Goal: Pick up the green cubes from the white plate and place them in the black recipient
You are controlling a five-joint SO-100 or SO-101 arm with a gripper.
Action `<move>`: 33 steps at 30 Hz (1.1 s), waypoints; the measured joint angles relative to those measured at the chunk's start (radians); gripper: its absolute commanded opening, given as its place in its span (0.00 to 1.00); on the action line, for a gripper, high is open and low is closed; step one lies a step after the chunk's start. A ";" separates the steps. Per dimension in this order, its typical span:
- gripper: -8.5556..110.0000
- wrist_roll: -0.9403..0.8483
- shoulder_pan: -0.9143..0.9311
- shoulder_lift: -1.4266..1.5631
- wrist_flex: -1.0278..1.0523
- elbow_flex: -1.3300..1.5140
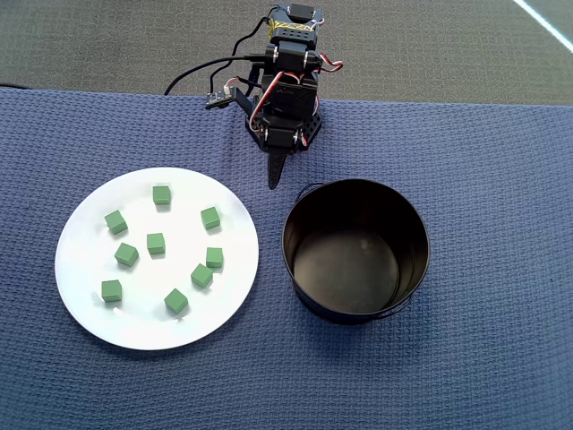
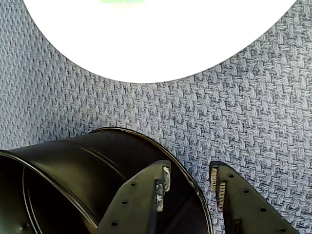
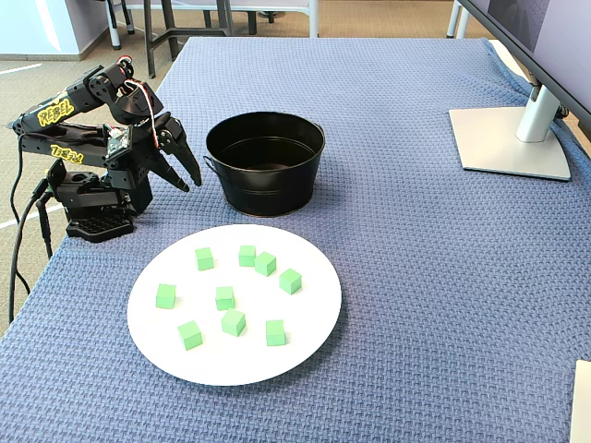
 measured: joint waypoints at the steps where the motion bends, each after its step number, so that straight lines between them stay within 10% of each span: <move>1: 0.07 0.000 0.000 0.000 0.000 0.000; 28: 0.07 -0.107 0.149 -0.486 -0.074 -0.318; 33: 0.20 -0.301 0.210 -0.683 -0.140 -0.402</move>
